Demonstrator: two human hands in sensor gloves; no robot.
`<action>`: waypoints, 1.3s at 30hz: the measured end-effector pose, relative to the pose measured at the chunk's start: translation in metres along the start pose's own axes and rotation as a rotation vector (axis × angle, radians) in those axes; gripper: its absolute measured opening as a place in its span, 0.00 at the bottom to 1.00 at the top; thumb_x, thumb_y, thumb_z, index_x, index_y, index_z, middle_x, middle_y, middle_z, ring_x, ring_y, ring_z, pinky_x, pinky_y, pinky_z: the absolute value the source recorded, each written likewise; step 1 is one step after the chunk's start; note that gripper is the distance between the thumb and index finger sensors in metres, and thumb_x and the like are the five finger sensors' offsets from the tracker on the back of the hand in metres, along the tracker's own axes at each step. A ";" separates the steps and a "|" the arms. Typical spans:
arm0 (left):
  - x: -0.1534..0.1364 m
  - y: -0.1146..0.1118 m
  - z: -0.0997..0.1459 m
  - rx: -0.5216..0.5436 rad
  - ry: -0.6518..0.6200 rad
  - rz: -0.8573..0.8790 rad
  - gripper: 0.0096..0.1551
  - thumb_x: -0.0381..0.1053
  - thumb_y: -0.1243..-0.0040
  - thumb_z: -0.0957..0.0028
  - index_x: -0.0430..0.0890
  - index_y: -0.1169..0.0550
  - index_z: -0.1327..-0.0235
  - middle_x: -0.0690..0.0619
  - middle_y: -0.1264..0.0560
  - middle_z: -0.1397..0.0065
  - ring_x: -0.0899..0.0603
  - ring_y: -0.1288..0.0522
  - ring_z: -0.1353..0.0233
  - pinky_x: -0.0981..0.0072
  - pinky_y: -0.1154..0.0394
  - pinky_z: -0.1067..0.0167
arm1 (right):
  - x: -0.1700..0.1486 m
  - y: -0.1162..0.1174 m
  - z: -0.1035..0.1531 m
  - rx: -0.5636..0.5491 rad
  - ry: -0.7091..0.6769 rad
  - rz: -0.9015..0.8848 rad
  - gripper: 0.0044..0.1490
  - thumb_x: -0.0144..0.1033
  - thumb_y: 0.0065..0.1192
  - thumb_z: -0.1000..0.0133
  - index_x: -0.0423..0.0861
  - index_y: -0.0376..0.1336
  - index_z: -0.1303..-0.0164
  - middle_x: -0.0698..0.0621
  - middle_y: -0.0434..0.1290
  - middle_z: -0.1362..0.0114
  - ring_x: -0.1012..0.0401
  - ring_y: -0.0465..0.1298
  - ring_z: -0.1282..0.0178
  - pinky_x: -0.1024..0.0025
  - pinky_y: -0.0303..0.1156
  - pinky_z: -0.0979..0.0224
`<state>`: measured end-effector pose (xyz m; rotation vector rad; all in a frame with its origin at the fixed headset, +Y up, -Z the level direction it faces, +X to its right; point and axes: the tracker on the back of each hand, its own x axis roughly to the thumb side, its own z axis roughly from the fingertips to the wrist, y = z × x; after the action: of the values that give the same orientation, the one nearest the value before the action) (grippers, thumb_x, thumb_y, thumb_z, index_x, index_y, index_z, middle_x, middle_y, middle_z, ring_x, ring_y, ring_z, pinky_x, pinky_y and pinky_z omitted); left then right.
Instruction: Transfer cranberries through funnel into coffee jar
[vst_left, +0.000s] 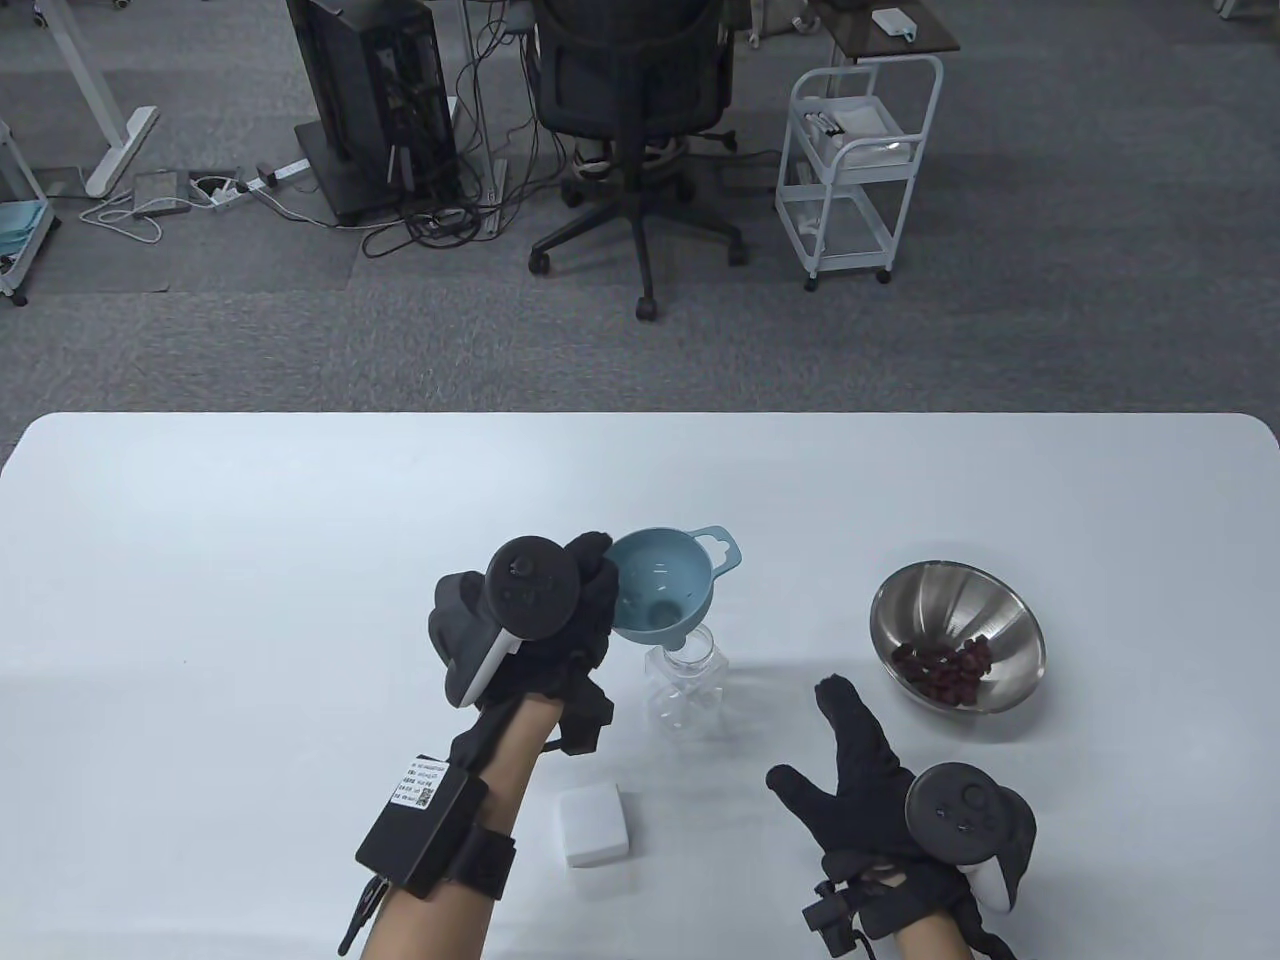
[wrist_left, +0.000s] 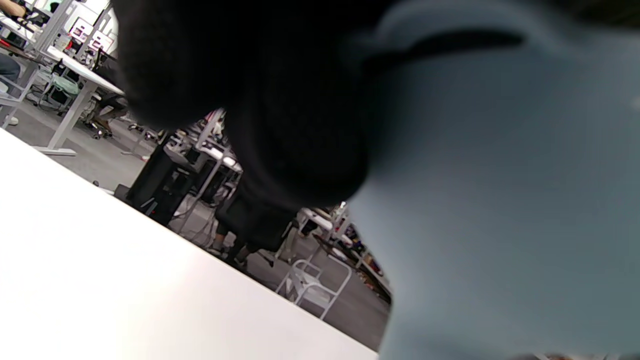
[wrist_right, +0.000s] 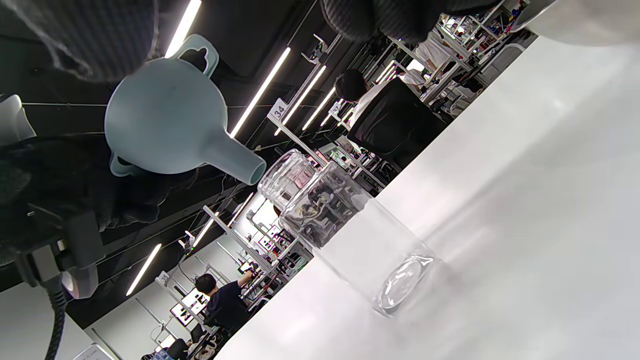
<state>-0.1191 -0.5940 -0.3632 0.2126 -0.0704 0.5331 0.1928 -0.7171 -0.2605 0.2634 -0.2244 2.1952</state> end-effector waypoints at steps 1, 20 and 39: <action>0.001 -0.003 -0.001 -0.011 0.003 -0.001 0.24 0.53 0.37 0.43 0.43 0.16 0.40 0.46 0.11 0.51 0.52 0.10 0.68 0.64 0.15 0.61 | 0.000 0.000 0.000 0.000 0.000 0.000 0.65 0.64 0.67 0.51 0.34 0.43 0.22 0.34 0.55 0.17 0.35 0.60 0.19 0.41 0.58 0.24; 0.010 -0.045 -0.009 -0.078 -0.014 -0.094 0.24 0.53 0.37 0.44 0.44 0.16 0.40 0.46 0.11 0.50 0.52 0.10 0.67 0.63 0.15 0.59 | 0.000 0.000 0.000 0.000 0.003 -0.002 0.65 0.65 0.67 0.50 0.34 0.43 0.22 0.34 0.55 0.16 0.35 0.59 0.19 0.41 0.58 0.24; 0.004 -0.047 -0.003 -0.106 0.003 -0.052 0.28 0.61 0.42 0.43 0.47 0.18 0.37 0.47 0.12 0.46 0.49 0.10 0.62 0.61 0.16 0.55 | 0.001 -0.003 0.000 -0.018 -0.009 -0.015 0.64 0.65 0.66 0.50 0.35 0.43 0.22 0.34 0.55 0.17 0.35 0.60 0.19 0.41 0.58 0.24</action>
<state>-0.0918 -0.6309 -0.3743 0.1099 -0.0894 0.4767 0.1946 -0.7150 -0.2603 0.2639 -0.2467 2.1762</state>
